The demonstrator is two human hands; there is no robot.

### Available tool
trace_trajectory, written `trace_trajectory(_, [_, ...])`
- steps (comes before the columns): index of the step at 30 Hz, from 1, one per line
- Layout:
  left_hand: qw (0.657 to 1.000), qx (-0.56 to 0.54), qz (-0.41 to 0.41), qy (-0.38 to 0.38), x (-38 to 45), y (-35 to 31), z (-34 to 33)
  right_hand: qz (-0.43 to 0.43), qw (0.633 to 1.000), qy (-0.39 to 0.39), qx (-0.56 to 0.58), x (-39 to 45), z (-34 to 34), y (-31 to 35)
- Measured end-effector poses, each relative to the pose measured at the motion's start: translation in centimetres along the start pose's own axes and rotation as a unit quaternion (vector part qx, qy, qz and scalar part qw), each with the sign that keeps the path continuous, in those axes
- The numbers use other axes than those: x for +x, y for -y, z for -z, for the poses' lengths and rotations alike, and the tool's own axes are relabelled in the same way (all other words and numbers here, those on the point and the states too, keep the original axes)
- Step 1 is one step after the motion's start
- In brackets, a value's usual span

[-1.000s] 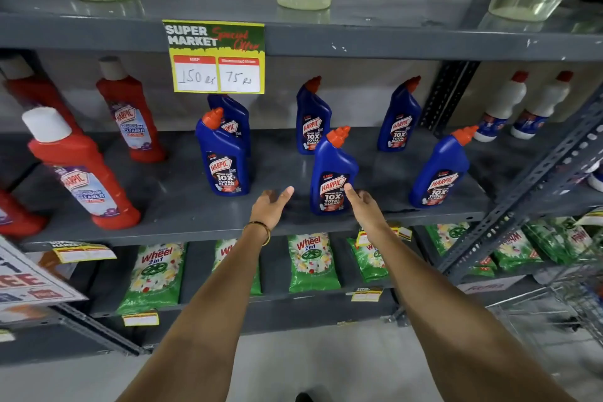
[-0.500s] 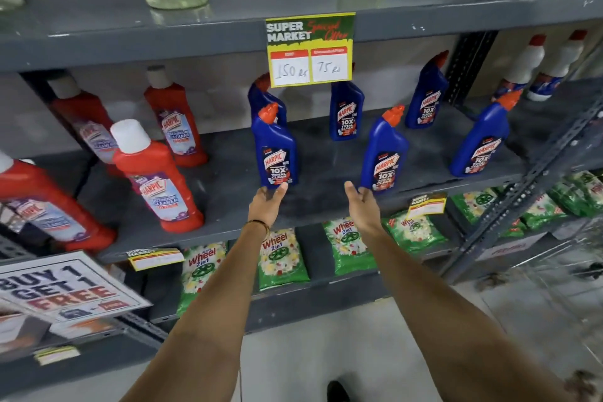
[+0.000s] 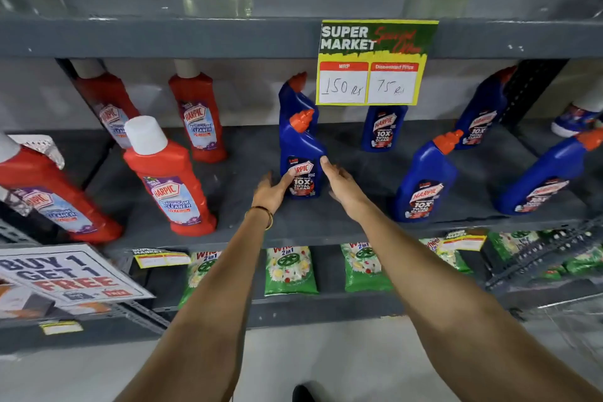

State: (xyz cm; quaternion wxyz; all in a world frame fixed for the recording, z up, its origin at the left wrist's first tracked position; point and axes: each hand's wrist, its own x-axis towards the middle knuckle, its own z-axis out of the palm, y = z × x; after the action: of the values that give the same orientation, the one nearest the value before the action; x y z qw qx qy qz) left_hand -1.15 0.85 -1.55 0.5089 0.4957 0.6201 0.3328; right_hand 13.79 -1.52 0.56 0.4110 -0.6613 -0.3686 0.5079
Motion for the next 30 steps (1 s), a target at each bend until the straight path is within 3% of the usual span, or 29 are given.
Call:
trace_trajectory(5, [1.0,0.014,-0.017,0.011,0.3,0.3,-0.4,-0.002,0.999,0.053,0.004,0.4,-0.4,-0.4])
trace_trajectory(30, [1.0,-0.014,-0.02,0.004,-6.7,2.5,-0.1,0.0,0.999,0.037,0.002,-5.7,-0.1,-3.2])
